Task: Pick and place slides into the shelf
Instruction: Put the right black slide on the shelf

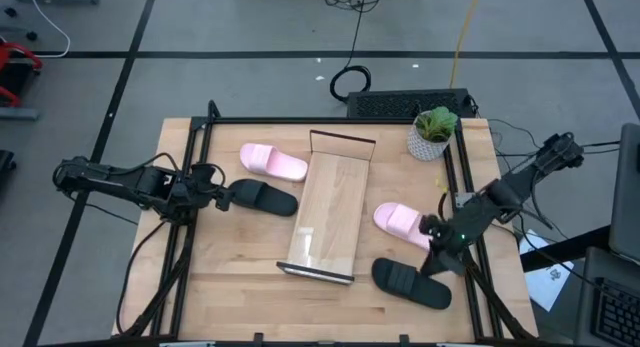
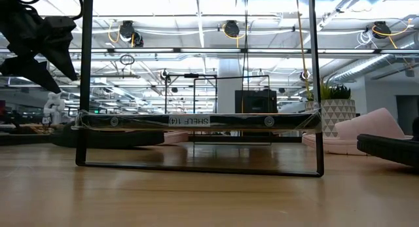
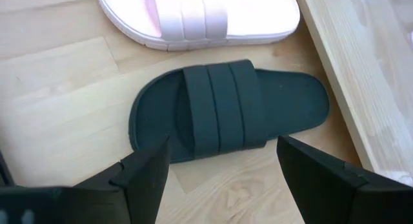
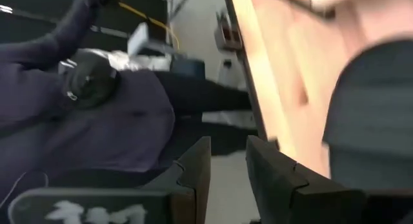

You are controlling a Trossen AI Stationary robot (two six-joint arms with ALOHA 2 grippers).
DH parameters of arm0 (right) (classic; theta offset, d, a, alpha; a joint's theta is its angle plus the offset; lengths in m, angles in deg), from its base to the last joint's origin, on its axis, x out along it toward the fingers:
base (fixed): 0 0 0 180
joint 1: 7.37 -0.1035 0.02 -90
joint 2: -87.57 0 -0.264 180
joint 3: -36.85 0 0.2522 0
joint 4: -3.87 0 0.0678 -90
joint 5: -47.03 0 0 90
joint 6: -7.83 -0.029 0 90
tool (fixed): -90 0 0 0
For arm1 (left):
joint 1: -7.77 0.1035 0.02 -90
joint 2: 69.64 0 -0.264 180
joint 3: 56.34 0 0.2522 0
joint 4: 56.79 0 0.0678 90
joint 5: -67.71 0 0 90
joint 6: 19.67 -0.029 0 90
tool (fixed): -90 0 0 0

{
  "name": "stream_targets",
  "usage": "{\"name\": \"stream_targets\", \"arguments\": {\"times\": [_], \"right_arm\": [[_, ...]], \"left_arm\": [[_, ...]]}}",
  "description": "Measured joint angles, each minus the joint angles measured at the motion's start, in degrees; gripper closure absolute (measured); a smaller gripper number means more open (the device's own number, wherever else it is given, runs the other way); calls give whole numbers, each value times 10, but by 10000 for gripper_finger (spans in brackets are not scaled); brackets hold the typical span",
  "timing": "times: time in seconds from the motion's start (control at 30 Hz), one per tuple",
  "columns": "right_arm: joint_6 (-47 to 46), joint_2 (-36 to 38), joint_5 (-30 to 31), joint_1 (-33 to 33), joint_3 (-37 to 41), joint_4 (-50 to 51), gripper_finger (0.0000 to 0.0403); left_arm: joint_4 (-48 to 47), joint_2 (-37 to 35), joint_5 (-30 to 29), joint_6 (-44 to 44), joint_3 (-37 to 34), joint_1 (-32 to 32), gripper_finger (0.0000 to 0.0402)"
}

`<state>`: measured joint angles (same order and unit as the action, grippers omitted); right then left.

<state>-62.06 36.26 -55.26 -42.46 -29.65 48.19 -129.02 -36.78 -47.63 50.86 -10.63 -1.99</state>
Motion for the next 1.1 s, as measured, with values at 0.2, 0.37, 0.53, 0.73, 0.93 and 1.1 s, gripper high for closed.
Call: {"name": "stream_targets", "arguments": {"times": [0.2, 0.37, 0.53, 0.73, 0.93, 1.1], "right_arm": [[-70, -21, 40, -93, 0, 55, 312], [-142, -31, 160, -205, 0, 102, 312], [-242, -60, 331, -316, 0, 136, 312], [-347, -126, 450, -374, 44, 87, 312], [-401, -180, 535, -383, 114, -40, 312], [-409, -205, 580, -383, 153, -100, 312]], "left_arm": [[0, 0, -18, 6, 0, 0, 119], [0, 0, -17, 23, 0, 0, 119], [0, 1, -17, 25, 0, 0, 119], [0, 1, -17, 24, 0, 0, 119], [0, 1, -17, 18, 0, 0, 119], [0, 1, -17, 12, 0, 0, 119]]}}
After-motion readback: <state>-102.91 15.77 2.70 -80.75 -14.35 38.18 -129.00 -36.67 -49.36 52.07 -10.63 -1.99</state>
